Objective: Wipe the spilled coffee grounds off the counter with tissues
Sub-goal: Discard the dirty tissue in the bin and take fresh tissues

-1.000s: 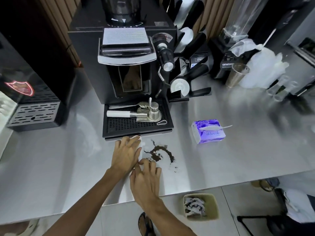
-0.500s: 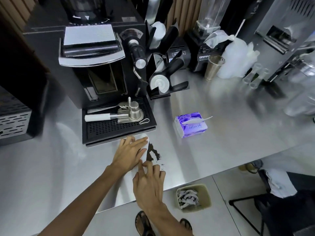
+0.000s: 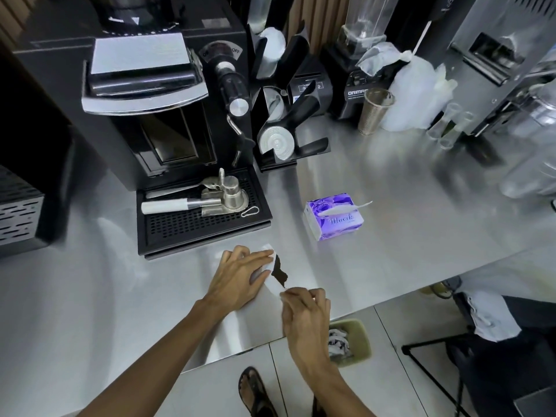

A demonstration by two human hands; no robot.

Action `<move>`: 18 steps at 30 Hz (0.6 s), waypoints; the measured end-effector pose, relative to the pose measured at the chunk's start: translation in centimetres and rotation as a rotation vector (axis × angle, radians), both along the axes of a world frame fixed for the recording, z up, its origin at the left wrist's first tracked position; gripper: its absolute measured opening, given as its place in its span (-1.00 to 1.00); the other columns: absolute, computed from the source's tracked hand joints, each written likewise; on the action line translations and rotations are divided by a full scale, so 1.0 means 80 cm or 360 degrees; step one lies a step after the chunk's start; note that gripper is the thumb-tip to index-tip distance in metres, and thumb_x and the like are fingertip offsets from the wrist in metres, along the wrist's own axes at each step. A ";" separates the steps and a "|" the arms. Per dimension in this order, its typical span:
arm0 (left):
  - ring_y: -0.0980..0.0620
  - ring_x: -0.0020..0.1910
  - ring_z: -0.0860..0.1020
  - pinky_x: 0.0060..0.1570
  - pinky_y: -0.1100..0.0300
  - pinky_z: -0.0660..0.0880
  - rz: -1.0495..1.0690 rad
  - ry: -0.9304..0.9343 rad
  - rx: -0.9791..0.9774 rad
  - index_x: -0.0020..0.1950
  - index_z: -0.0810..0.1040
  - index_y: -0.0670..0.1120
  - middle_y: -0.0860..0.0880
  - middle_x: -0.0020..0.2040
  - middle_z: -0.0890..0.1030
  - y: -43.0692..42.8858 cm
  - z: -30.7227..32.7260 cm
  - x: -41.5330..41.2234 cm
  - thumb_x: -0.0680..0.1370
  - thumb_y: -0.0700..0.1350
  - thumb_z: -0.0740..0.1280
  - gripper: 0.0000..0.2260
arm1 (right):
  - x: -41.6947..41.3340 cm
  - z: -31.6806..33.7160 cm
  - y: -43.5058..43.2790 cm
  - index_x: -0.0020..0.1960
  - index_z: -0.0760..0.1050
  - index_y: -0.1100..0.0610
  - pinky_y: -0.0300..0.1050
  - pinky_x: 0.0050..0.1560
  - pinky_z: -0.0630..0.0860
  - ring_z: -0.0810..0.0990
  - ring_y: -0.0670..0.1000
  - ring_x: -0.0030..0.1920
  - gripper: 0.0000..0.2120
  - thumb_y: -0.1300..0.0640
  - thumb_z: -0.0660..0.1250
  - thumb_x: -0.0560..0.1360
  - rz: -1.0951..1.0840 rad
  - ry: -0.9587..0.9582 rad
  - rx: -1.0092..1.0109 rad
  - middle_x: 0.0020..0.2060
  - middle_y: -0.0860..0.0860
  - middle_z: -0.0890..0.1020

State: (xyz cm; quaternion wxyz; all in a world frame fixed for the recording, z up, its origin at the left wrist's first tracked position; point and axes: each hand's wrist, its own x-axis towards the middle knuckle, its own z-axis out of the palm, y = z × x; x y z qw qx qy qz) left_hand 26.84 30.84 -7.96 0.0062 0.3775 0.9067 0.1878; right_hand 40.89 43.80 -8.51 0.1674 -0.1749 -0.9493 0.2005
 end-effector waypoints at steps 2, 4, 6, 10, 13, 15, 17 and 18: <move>0.09 0.07 0.38 0.01 0.23 0.16 0.0019 -0.0015 0.0022 0.30 0.53 0.13 0.28 0.31 0.49 0.003 -0.001 0.001 0.58 0.14 0.20 -0.67 | -0.008 -0.001 0.012 -0.10 0.66 0.04 -0.10 -0.20 0.43 0.46 0.03 -0.15 -0.72 0.36 0.50 0.30 -0.0026 0.0052 -0.0026 -0.10 -0.12 0.63; 0.08 0.07 0.39 0.02 0.22 0.19 0.0030 -0.0021 0.0043 0.29 0.54 0.13 0.28 0.31 0.50 0.006 0.000 0.001 0.58 0.14 0.21 -0.68 | -0.018 0.001 0.022 -0.12 0.66 0.10 -0.08 -0.23 0.49 0.45 0.06 -0.17 -0.78 0.37 0.48 0.33 -0.0036 0.0070 -0.0069 -0.12 -0.06 0.61; 0.09 0.07 0.39 0.04 0.20 0.22 0.0045 -0.0025 0.0052 0.27 0.55 0.14 0.29 0.30 0.50 0.007 0.001 0.001 0.57 0.14 0.22 -0.69 | -0.027 0.004 0.026 -0.10 0.64 0.13 -0.07 -0.24 0.51 0.43 0.03 -0.15 -0.84 0.35 0.44 0.39 -0.0050 0.0037 -0.0148 -0.09 -0.02 0.57; 0.10 0.08 0.40 0.06 0.21 0.21 0.0087 -0.0045 0.0095 0.26 0.55 0.14 0.29 0.27 0.52 0.010 0.002 0.002 0.56 0.12 0.28 -0.71 | -0.046 0.007 0.032 -0.01 0.61 0.14 -0.13 -0.16 0.51 0.35 -0.15 -0.10 -0.89 0.25 0.36 0.48 -0.0187 -0.0102 -0.0387 -0.09 -0.03 0.49; 0.12 0.09 0.39 0.07 0.22 0.21 0.0124 -0.0088 0.0135 0.28 0.53 0.13 0.27 0.21 0.55 0.015 0.002 0.001 0.54 0.10 0.31 -0.69 | -0.056 0.011 0.030 -0.06 0.66 0.15 -0.06 -0.22 0.53 0.41 0.02 -0.14 -0.87 0.27 0.39 0.43 -0.0149 -0.0079 -0.0283 -0.18 0.01 0.55; 0.13 0.09 0.39 0.08 0.22 0.21 0.0155 -0.0126 0.0159 0.29 0.51 0.13 0.24 0.12 0.59 0.017 0.001 0.000 0.53 0.10 0.32 -0.68 | -0.062 0.016 0.027 -0.11 0.67 0.13 -0.05 -0.25 0.53 0.40 0.04 -0.17 -0.91 0.21 0.41 0.41 -0.0176 -0.0051 -0.0304 -0.24 0.01 0.57; 0.12 0.10 0.39 0.06 0.25 0.19 0.0187 -0.0153 0.0183 0.28 0.49 0.14 0.19 0.02 0.59 0.018 -0.001 0.000 0.52 0.10 0.32 -0.67 | -0.068 0.020 0.024 -0.14 0.66 0.10 -0.09 -0.26 0.51 0.40 0.03 -0.17 -0.93 0.12 0.45 0.41 -0.0209 -0.0045 -0.0314 -0.26 0.00 0.58; 0.12 0.10 0.39 0.06 0.26 0.17 0.0202 -0.0162 0.0192 0.28 0.49 0.14 0.18 -0.01 0.59 0.018 -0.002 0.000 0.52 0.11 0.32 -0.67 | -0.071 0.021 0.023 -0.13 0.66 0.10 -0.11 -0.25 0.49 0.40 0.03 -0.17 -0.91 0.09 0.46 0.42 -0.0219 -0.0052 -0.0322 -0.26 0.00 0.59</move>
